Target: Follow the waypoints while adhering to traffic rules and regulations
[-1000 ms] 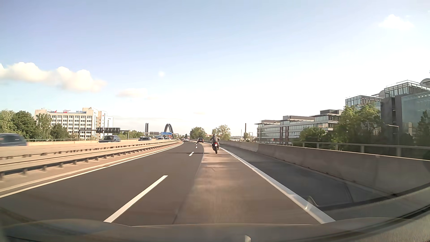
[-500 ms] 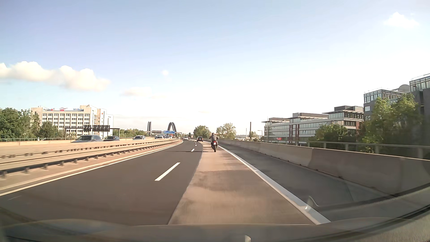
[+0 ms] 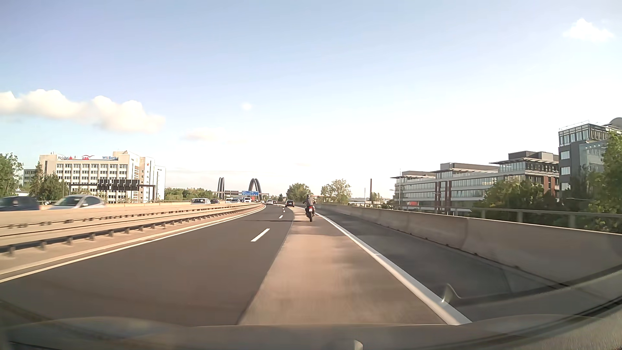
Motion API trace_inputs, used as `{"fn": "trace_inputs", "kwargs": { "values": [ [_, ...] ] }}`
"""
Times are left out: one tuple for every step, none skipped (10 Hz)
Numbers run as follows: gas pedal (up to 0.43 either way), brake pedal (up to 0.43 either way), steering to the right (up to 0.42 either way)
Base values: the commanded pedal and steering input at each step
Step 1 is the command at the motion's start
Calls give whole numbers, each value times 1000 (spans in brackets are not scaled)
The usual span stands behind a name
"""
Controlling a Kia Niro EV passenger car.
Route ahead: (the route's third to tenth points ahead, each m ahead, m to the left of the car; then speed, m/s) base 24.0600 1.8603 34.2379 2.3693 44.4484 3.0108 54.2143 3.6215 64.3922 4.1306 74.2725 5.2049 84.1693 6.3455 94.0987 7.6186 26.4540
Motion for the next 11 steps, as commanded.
{"fn": "trace_inputs", "kwargs": {
  "values": [
    [138, 0, -10],
    [138, 0, -10],
    [138, 0, -10],
    [138, 0, -10],
    [138, 0, -9],
    [138, 0, -10],
    [138, 0, -10],
    [138, 0, -10],
    [138, 0, -10],
    [138, 0, -10],
    [138, 0, -10]
  ]
}}
